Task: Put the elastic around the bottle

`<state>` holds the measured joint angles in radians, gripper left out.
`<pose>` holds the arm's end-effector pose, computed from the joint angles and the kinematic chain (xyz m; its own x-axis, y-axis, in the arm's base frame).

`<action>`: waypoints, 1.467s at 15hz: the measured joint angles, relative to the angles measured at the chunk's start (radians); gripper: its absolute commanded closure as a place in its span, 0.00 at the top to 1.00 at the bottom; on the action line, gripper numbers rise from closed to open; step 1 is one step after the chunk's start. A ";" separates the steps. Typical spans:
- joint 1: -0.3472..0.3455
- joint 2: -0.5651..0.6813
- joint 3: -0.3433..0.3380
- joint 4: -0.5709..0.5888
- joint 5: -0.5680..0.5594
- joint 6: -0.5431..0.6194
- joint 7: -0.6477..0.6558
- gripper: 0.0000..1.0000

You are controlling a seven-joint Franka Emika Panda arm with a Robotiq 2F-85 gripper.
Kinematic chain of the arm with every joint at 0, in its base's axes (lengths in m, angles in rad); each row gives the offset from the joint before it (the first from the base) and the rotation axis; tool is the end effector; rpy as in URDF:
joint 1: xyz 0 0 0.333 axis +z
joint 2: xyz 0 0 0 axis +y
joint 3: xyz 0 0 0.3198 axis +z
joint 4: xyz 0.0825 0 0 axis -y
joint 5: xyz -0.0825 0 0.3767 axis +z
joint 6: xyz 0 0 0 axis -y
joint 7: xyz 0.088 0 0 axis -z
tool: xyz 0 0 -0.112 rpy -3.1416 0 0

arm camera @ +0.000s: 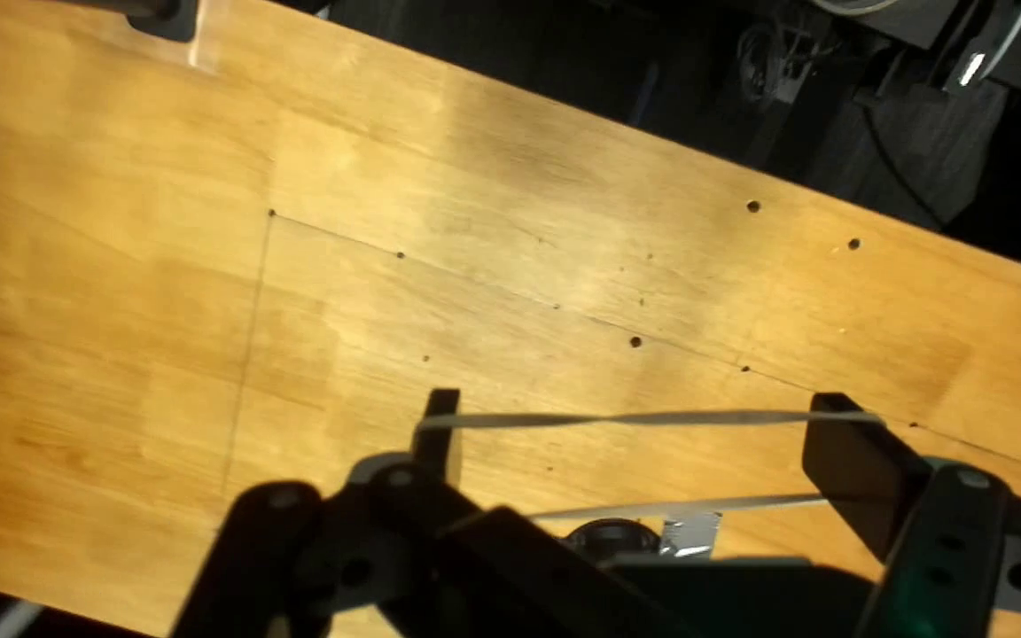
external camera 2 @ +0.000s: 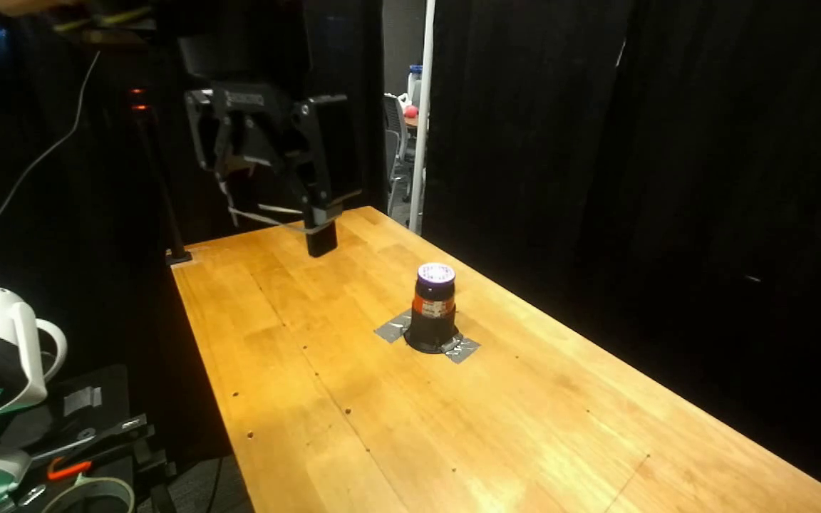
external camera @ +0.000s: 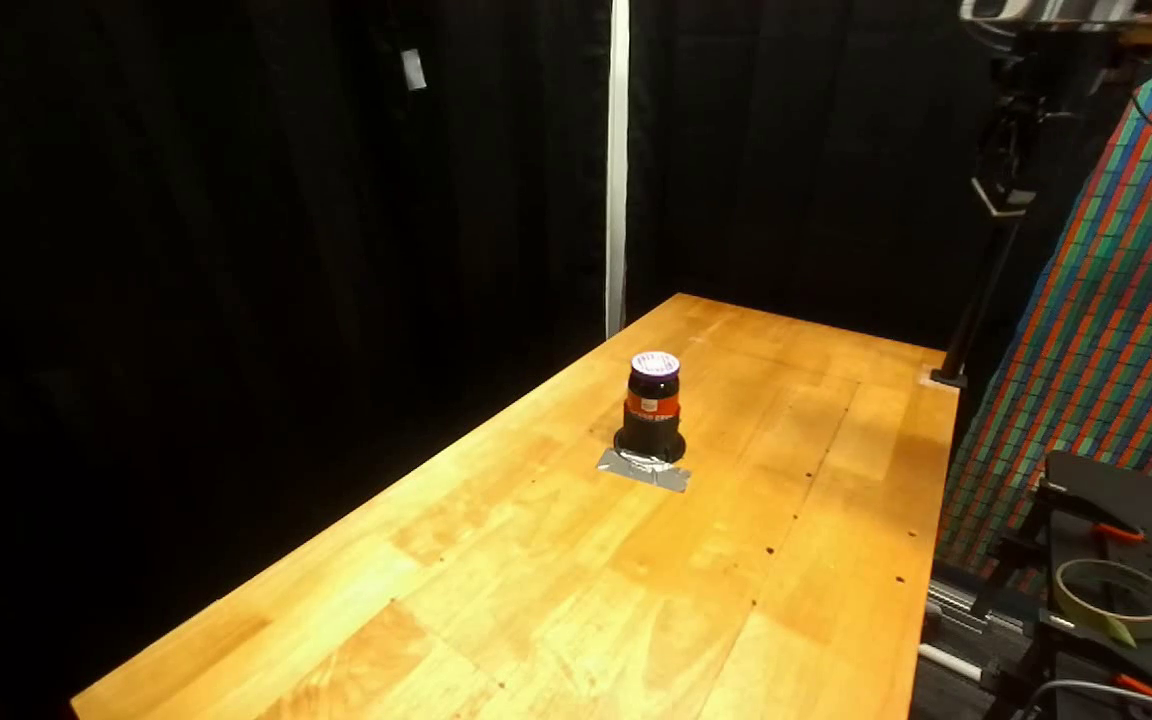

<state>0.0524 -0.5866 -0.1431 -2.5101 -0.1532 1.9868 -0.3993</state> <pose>0.3673 -0.0469 0.4838 0.9249 0.3790 0.0291 0.3757 -0.9231 0.0823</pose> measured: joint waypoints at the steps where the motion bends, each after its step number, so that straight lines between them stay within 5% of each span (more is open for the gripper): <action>1: 0.026 0.061 0.022 0.042 0.021 -0.017 0.000 1.00; 11: 0.074 0.675 0.197 0.512 0.070 0.024 0.274 1.00; 22: 0.071 1.243 0.201 1.078 0.143 0.079 0.404 1.00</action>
<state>0.1235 0.6569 0.0577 -1.4325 -0.0101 2.0655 0.0044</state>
